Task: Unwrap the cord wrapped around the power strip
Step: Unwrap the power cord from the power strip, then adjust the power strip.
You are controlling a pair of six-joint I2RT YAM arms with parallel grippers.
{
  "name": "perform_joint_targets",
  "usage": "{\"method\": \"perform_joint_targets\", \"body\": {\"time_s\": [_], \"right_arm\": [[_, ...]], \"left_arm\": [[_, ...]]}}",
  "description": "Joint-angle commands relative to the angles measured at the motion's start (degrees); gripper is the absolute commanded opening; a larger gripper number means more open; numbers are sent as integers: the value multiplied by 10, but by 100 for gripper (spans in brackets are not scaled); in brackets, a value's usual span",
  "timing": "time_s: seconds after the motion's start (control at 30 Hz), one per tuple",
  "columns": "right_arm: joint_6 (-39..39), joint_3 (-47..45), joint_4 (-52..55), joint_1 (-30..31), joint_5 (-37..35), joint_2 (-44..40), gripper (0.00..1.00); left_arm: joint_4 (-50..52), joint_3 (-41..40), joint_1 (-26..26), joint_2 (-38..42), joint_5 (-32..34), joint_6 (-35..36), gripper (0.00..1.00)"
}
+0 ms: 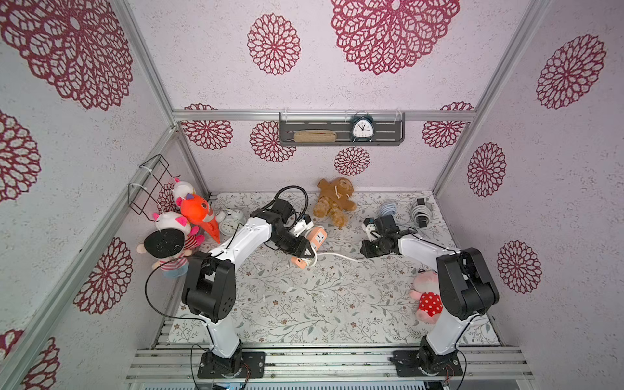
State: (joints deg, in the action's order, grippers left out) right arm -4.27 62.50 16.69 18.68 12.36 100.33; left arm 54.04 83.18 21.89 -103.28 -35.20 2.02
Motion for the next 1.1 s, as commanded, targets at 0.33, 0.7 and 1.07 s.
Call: {"method": "perform_joint_targets", "body": {"time_s": [0.33, 0.7, 1.07], "right_arm": [[-58, 13, -29, -1, 106, -111, 76], [-221, 25, -189, 72, 135, -87, 84], [-233, 73, -197, 99, 130, -14, 76]], "left_arm": [[-272, -74, 14, 32, 75, -177, 0], [-602, -196, 73, 32, 92, -337, 0], [-704, -253, 100, 34, 75, -373, 0]]}}
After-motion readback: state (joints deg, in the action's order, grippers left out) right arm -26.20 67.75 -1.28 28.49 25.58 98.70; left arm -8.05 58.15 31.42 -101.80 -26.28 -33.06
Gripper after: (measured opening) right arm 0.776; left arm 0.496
